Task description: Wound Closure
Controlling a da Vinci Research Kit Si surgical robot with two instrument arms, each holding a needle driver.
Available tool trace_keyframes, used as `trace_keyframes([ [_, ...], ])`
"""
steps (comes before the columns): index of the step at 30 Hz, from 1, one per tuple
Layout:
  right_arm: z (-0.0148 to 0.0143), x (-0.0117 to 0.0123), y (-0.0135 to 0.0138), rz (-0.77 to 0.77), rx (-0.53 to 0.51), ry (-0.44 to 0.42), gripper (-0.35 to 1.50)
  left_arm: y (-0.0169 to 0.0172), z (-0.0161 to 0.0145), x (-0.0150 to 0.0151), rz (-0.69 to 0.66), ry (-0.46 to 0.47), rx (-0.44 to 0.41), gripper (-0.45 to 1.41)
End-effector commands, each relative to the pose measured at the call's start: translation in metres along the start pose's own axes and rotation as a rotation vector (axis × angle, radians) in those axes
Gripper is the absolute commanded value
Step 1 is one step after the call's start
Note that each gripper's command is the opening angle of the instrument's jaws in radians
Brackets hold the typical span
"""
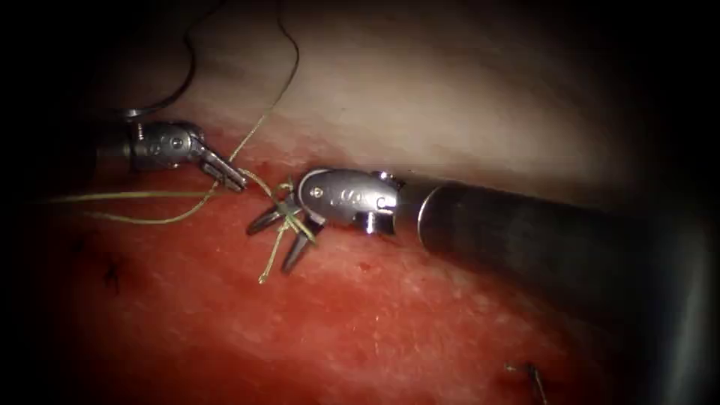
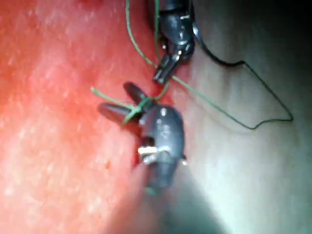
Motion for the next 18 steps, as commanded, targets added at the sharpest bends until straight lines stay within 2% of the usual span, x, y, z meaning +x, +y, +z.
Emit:
trace_keyframes([
  [1,0.0009,-0.0002,0.0007,-0.010,0.002,-0.001,0.83,-0.0001,0.0003,-0.0007,0.003,0.002,-0.005,-0.45],
  [5,0.0012,-0.0006,0.0004,-0.018,0.010,-0.025,0.74,0.0003,0.0000,-0.0005,-0.003,0.005,-0.011,-0.45],
  [14,0.0025,-0.0012,-0.0006,-0.028,0.051,-0.049,0.74,0.0004,-0.0002,-0.0004,-0.009,0.005,-0.011,-0.45],
  [17,0.0027,-0.0010,-0.0007,-0.030,0.060,-0.051,0.56,0.0004,-0.0002,-0.0004,-0.009,0.005,-0.011,-0.45],
  [18,0.0027,-0.0010,-0.0007,-0.029,0.067,-0.050,0.39,0.0004,-0.0002,-0.0004,-0.009,0.005,-0.011,-0.45],
])
